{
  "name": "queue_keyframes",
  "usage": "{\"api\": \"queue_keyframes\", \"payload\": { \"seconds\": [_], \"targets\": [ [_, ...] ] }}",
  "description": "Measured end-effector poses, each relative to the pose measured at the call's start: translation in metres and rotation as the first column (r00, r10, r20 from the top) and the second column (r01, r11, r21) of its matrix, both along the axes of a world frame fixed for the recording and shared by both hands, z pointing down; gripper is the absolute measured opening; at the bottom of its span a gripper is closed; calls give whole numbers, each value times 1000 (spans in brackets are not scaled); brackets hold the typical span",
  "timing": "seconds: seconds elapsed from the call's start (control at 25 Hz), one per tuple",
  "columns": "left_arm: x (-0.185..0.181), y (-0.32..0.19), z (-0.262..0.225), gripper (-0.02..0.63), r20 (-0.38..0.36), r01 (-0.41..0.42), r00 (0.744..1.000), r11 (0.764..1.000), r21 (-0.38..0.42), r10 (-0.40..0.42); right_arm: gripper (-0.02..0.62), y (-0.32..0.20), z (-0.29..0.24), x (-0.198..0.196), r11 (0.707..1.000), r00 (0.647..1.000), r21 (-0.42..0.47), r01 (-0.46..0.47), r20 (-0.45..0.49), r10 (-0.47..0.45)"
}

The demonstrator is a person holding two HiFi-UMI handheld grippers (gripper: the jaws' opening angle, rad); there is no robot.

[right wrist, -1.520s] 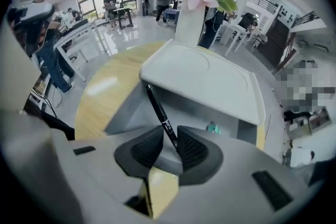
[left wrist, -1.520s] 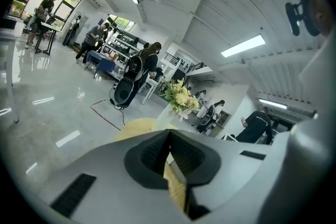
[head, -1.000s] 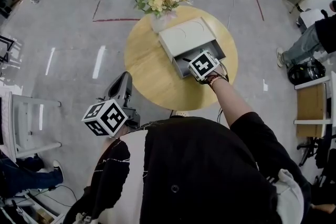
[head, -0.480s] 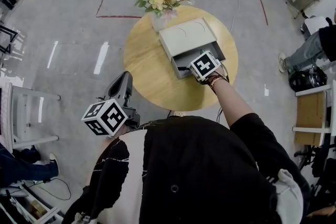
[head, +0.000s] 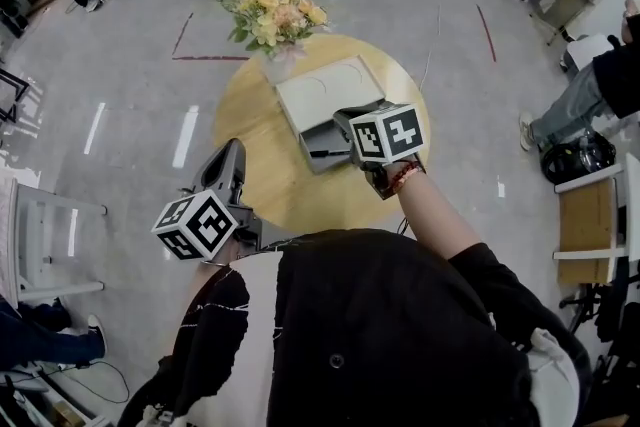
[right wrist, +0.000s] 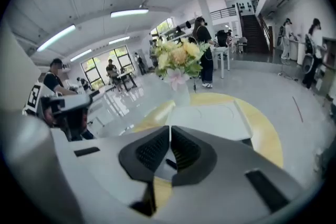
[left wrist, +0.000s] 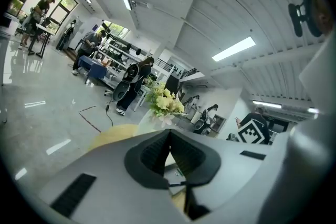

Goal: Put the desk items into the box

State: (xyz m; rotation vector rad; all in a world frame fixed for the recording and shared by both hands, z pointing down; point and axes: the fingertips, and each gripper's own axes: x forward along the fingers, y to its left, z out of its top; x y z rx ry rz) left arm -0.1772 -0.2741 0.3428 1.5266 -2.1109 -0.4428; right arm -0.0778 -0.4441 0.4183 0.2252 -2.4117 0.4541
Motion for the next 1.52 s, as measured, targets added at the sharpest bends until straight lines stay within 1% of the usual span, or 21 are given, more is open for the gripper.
{"api": "queue_keyframes", "payload": {
  "seconds": [0.08,0.16,0.28,0.4,0.48,0.56,0.64,0.72,0.88,1.04,1.32,1.52],
  "targets": [
    [7,-11,-2,9,6,-4,1000,1000,13,4,15,0,-25,1,999,995,-28,-18,95,21],
    [15,-21,-2,9,10,-10,1000,1000,18,9,6,-2,-45,5,998,985,-45,-32,170,39],
    [27,-34,0,9,15,-17,1000,1000,20,17,6,-7,-69,13,996,958,-64,-54,277,70],
    [36,-42,-1,9,38,-13,999,1000,23,12,6,-11,-94,19,995,909,-62,-74,407,93],
    [39,-45,-3,9,52,-6,999,1000,27,4,5,-14,-108,22,995,867,-33,-92,489,97],
    [42,-47,-3,9,57,-2,998,1000,29,1,5,-17,-113,27,993,841,7,-117,533,96],
    [44,-48,-2,9,57,0,998,1000,27,-2,5,-19,-109,32,990,839,35,-136,535,96],
    [46,-47,0,9,52,5,999,1000,24,-7,5,-21,-100,36,989,850,42,-144,517,102],
    [47,-46,5,9,45,17,999,1000,14,-18,5,-27,-82,39,987,872,23,-157,473,128],
    [46,-47,11,9,39,25,999,1000,4,-25,5,-34,-71,40,986,884,32,-163,448,132],
    [48,-51,17,9,25,33,999,999,-11,-32,5,-41,-62,44,986,897,40,-163,423,131],
    [48,-53,20,9,22,37,999,999,-24,-36,5,-42,-53,46,987,903,24,-160,407,136]
  ]
}}
